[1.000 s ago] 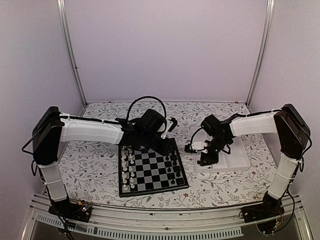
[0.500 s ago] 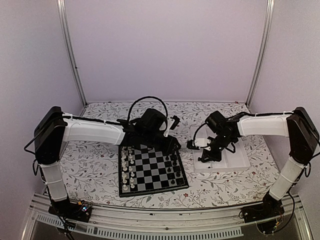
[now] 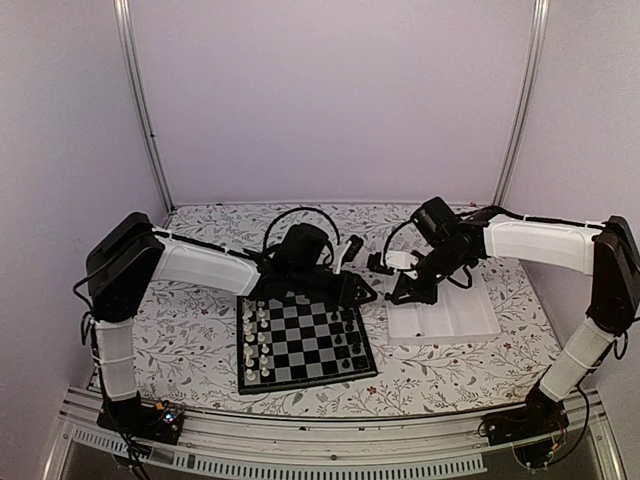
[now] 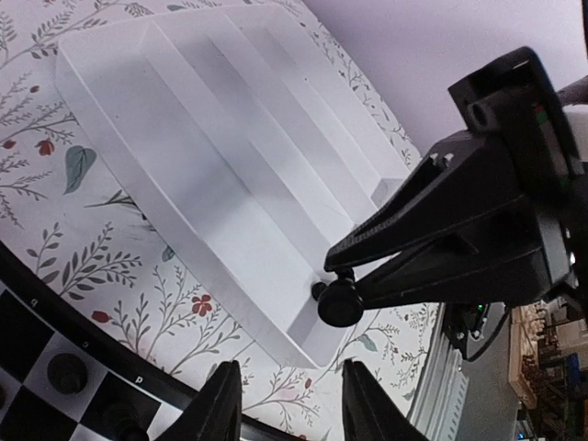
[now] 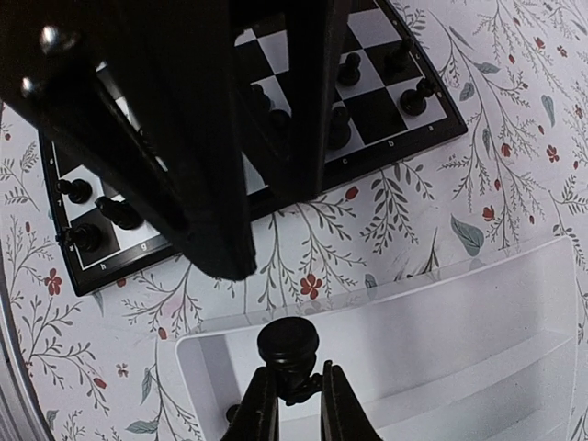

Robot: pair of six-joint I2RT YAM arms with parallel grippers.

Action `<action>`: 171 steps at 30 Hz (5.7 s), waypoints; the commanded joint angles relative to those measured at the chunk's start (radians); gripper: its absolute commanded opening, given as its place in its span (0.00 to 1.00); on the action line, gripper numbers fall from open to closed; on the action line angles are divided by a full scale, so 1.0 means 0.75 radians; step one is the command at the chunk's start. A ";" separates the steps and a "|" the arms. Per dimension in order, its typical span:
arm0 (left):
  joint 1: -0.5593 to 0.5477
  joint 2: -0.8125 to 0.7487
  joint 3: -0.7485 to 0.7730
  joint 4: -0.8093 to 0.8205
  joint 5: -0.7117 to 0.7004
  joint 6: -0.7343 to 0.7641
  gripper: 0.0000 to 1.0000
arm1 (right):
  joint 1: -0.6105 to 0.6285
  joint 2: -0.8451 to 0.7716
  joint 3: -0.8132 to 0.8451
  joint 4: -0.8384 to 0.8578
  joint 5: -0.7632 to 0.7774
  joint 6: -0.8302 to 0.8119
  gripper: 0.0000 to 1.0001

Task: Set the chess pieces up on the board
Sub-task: Pick up the chess piece from the storage box, then place the chess piece on the chessboard.

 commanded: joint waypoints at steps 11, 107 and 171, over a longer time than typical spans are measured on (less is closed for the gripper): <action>-0.005 0.125 0.122 0.124 0.208 -0.072 0.41 | 0.036 -0.024 0.064 -0.052 -0.060 0.020 0.10; -0.019 -0.073 -0.006 0.669 -0.027 -0.063 0.18 | -0.360 0.031 0.061 0.460 -1.476 1.028 0.30; 0.158 -0.953 -0.470 -0.268 -1.083 0.405 0.60 | 0.108 0.723 0.888 -0.303 0.065 0.080 0.00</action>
